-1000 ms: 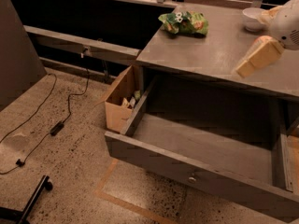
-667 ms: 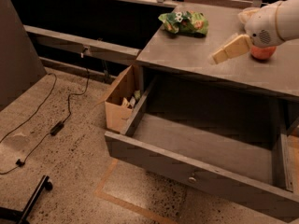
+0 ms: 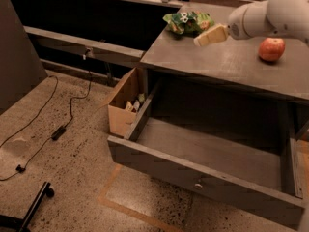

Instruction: Place green rice chip bag into top drawer

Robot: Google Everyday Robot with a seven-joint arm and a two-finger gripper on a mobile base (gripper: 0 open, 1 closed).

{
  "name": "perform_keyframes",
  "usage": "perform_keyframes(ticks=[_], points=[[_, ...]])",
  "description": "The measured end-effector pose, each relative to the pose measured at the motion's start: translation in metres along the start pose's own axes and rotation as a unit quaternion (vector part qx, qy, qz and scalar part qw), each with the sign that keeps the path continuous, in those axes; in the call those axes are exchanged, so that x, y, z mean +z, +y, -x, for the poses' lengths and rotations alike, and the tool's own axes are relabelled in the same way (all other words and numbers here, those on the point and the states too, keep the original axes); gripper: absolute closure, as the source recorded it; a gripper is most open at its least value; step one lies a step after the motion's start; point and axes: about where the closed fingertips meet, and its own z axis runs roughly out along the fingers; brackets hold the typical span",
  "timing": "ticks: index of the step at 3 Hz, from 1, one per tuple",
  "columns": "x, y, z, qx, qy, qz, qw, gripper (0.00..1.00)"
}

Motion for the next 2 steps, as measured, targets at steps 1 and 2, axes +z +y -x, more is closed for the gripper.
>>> perform_keyframes(ticks=[1, 2], points=[[0.0089, -0.0215, 0.011, 0.009, -0.004, -0.043, 0.999, 0.0], [0.0143, -0.0211, 0.0049, 0.021, 0.0, -0.057, 0.9982, 0.0]])
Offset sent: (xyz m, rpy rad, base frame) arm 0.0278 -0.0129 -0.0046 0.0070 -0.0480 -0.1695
